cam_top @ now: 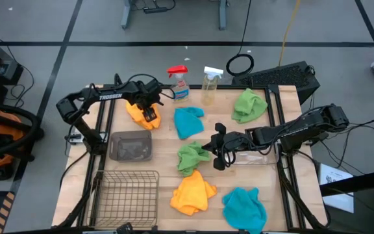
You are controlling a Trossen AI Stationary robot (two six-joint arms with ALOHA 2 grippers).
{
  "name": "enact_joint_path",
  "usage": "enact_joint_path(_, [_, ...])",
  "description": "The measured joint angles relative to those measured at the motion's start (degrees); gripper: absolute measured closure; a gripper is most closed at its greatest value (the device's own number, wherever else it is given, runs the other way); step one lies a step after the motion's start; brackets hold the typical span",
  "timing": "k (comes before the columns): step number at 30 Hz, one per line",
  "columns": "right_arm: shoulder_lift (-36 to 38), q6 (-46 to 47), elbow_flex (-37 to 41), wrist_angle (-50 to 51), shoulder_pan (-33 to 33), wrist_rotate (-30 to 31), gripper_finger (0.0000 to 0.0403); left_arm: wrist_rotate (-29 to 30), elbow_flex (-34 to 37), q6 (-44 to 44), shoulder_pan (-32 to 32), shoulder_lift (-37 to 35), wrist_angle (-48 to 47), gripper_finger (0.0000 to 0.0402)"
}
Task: Sort microfiber towel by color & place in baskets
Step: Put the top orange microfiber towel into the transparent bin
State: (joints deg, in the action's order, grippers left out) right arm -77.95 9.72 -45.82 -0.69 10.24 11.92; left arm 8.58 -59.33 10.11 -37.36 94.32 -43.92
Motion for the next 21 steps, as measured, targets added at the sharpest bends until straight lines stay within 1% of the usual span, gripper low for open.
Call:
enact_joint_path(3, [0.00,0.22,0.00,0.00,0.04,0.00,0.0403,0.04,0.00,-0.37,0.00,0.00,0.20,0.0239])
enact_joint_path(6, [0.00,1.03,0.00,0.01,0.17,0.00,0.0403,0.09,0.00,-0.38,0.00,0.00,0.21,0.0287])
enact_joint_path(11, [0.02,1.46,0.00,0.02,1.58,0.02,0.0403,0.17,0.00,-0.65,-0.01,0.00,0.14,0.0381])
enact_joint_path(13, [0.02,1.61,0.00,0.02,2.45,0.02,0.0403,0.20,0.00,-0.78,0.00,0.00,0.14,0.0390])
enact_joint_path(17, [0.02,1.65,0.00,-0.03,4.33,0.02,0.0403,0.22,0.00,-1.23,0.25,-0.79,-0.18,0.0390])
enact_joint_path(21, [0.02,1.81,0.00,-0.79,5.79,0.02,0.0403,0.24,0.00,-2.34,1.33,-5.03,-0.20,0.0390])
